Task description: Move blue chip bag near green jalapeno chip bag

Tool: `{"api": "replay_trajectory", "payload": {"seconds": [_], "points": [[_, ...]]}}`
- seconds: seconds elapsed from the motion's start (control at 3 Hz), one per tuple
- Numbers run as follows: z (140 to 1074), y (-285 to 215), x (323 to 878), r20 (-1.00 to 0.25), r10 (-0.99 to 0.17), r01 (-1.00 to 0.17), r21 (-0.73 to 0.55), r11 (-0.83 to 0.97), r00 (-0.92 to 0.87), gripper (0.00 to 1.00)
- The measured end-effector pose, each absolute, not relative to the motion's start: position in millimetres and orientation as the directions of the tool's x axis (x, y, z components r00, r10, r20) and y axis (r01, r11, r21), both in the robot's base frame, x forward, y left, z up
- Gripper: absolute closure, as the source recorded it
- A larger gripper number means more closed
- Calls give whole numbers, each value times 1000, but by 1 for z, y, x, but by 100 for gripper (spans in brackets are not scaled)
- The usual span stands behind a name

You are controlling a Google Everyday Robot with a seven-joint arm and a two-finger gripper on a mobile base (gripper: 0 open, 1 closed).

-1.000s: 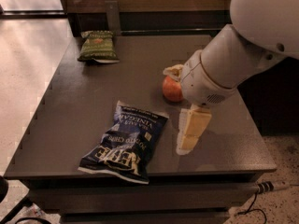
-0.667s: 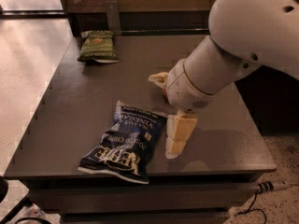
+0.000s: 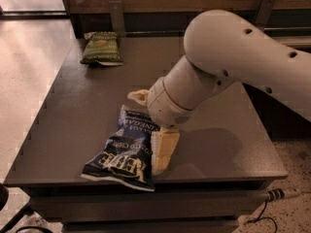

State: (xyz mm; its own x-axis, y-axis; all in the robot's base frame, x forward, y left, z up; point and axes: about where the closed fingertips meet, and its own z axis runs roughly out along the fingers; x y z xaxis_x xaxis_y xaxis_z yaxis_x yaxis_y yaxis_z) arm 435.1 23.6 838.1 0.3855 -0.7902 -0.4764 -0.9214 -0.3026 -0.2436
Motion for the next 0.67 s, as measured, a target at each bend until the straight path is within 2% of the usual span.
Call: {"api": "replay_trajectory", "payload": {"seconds": [0.33,0.67], "points": [[826,39,427,-500,-775,-922,-227,-314,387,17],[827,39,426,-498,-774,-921,-228,-317,390,41]]}}
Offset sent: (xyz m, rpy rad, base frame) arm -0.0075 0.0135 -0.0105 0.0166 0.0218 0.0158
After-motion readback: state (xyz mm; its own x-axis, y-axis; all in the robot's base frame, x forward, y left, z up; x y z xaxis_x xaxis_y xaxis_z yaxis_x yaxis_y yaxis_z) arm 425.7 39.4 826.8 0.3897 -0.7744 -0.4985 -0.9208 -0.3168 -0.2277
